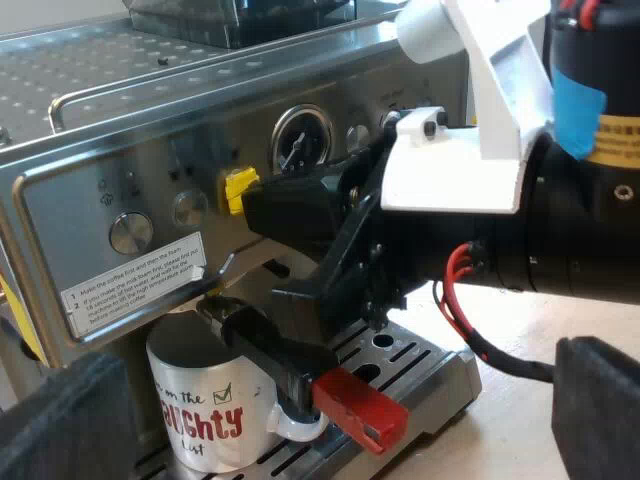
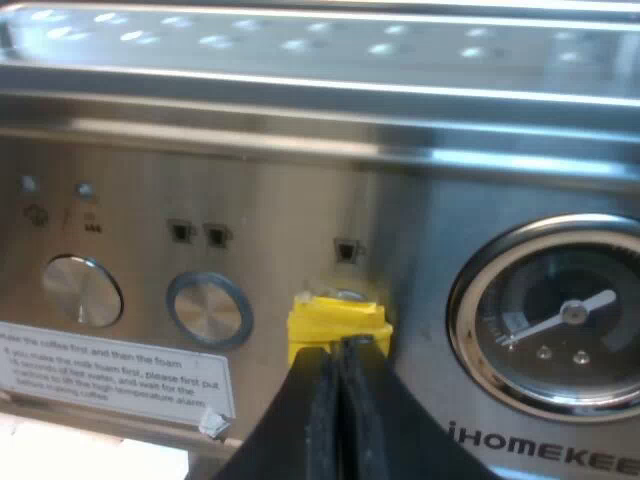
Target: Place mug into machine
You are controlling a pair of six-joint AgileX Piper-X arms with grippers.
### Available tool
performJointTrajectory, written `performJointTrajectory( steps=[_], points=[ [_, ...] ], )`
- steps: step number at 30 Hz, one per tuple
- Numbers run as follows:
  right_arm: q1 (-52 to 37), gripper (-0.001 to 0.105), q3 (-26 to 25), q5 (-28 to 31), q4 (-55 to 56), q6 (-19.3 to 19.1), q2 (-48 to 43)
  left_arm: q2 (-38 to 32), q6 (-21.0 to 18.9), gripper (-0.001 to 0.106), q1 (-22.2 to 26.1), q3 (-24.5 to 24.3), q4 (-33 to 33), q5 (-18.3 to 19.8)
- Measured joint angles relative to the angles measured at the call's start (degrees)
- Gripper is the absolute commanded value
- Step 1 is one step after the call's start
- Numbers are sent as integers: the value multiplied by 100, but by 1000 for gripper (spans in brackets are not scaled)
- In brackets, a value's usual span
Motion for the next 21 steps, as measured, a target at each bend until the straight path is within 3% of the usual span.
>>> performJointTrajectory(
  steps=[15, 21],
  points=[
    [-269, 0, 31, -342, 62, 100, -59, 0, 0, 85, 0, 0, 0, 0],
    [-92, 0, 9, -303, 772, 206, -364, 0, 0, 85, 0, 0, 0, 0]
  ],
)
